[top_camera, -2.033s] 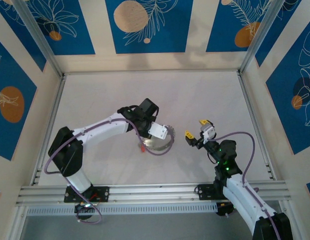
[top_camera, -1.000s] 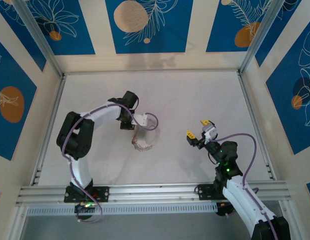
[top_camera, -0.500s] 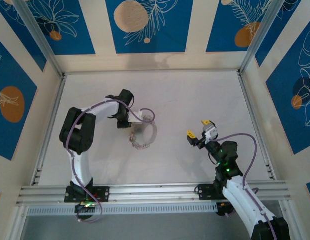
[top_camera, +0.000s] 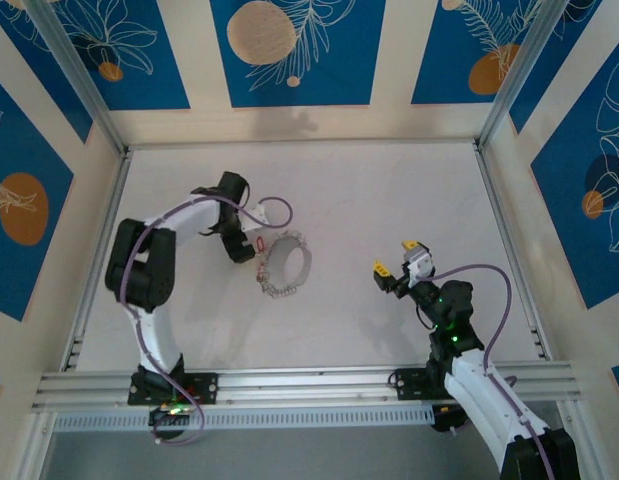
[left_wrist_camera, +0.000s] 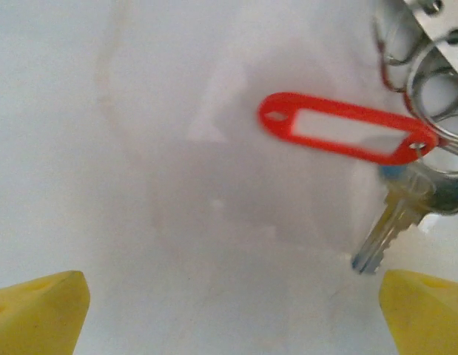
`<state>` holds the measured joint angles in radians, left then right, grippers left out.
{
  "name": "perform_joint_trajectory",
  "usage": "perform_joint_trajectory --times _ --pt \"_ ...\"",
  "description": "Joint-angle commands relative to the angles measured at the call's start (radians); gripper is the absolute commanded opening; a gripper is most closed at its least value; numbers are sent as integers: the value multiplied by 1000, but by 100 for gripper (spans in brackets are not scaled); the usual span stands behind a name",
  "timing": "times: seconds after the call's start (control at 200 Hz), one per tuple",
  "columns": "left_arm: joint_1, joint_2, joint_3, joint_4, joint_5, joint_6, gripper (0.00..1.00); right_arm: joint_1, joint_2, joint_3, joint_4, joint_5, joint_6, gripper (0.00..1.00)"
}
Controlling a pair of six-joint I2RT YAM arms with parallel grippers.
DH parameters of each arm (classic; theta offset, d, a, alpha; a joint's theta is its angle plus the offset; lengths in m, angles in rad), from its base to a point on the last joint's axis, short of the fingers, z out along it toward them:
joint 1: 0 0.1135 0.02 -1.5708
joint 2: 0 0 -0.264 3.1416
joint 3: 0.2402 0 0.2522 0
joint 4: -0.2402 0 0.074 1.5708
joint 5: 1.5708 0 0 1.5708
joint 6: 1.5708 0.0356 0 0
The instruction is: Put the keys on the keyring
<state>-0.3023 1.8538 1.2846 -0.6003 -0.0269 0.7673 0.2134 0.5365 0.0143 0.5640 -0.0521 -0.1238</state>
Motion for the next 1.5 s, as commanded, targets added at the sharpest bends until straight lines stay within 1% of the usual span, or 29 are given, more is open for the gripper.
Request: perform_joint_trajectory --times 0.0,0.025,0.05,0.06,0.07,0.155,0.22,0.305,0.42,0.465,0.535,0.595,0.685,0.795,0.84,0.88,0.94,0.97,1.02,1.07,1.085,1.125,1.195,1.255,1.285,1.33,1.4,1.455,1.495 --pt "57 -214 -102 218 85 -185 100 -5 34 -27 22 11 -20 80" --pt "69 -252 -137 276 96 -219 100 -6 42 -18 12 13 -23 83" --pt "81 -281 -172 333 94 -255 100 -5 50 -11 2 15 -24 92" --pt "85 -293 -188 354 91 -268 100 -6 54 -8 0 15 -24 98" --pt "89 -313 -201 379 87 -284 100 -6 57 -6 -2 16 -22 100" --pt "118 -401 -319 539 36 -392 100 -5 97 -1 24 25 -14 99" --pt "128 -443 -409 649 -37 -465 100 -8 129 2 53 41 3 99" --pt "129 -485 -530 802 -121 -551 100 -7 165 26 38 64 25 99" --pt "129 -508 -659 951 -176 -602 100 -8 224 27 77 109 26 99" --pt "129 -512 -702 1000 -189 -607 100 -13 248 64 84 125 32 99" --pt "133 -509 -741 1034 -180 -599 100 -25 278 73 98 136 54 99" --pt "136 -500 -755 1040 -147 -594 100 -39 307 66 133 144 81 99" --pt "141 -484 -810 1131 -118 -601 100 -69 366 56 182 161 113 99" --pt "146 -452 -828 1191 -75 -601 100 -90 431 80 211 115 118 99" --pt "147 -441 -827 1209 -59 -611 100 -90 476 94 235 103 102 99" --pt "151 -419 -834 1266 -39 -625 100 -92 526 106 270 104 87 99" --pt "154 -382 -819 1272 -47 -629 100 -107 611 137 317 96 61 99" --pt "158 -387 -808 1233 -43 -636 100 -117 651 159 328 92 55 99" --pt "171 -382 -820 1264 -37 -648 100 -137 719 194 353 75 65 99" --pt "187 -375 -831 1291 -35 -668 100 -153 751 248 300 77 108 99" --pt "193 -370 -837 1307 -31 -674 100 -158 762 255 297 47 114 99" --pt "213 -346 -858 1368 -11 -693 100 -167 818 250 379 15 115 99" --pt "223 -313 -901 1479 -3 -700 100 -159 931 237 500 60 118 99" --pt "221 -321 -903 1467 8 -690 100 -157 1028 227 642 83 132 99" --pt "221 -316 -904 1476 6 -689 100 -158 1006 233 602 95 138 99" --pt "221 -319 -903 1471 7 -689 100 -168 960 259 473 84 141 99" --pt "221 -319 -898 1459 6 -692 100 -170 996 271 513 99 148 99" --pt "223 -318 -891 1447 4 -697 100 -174 975 297 429 121 162 99" --pt "223 -316 -890 1449 1 -698 100 -181 988 314 419 129 175 99"
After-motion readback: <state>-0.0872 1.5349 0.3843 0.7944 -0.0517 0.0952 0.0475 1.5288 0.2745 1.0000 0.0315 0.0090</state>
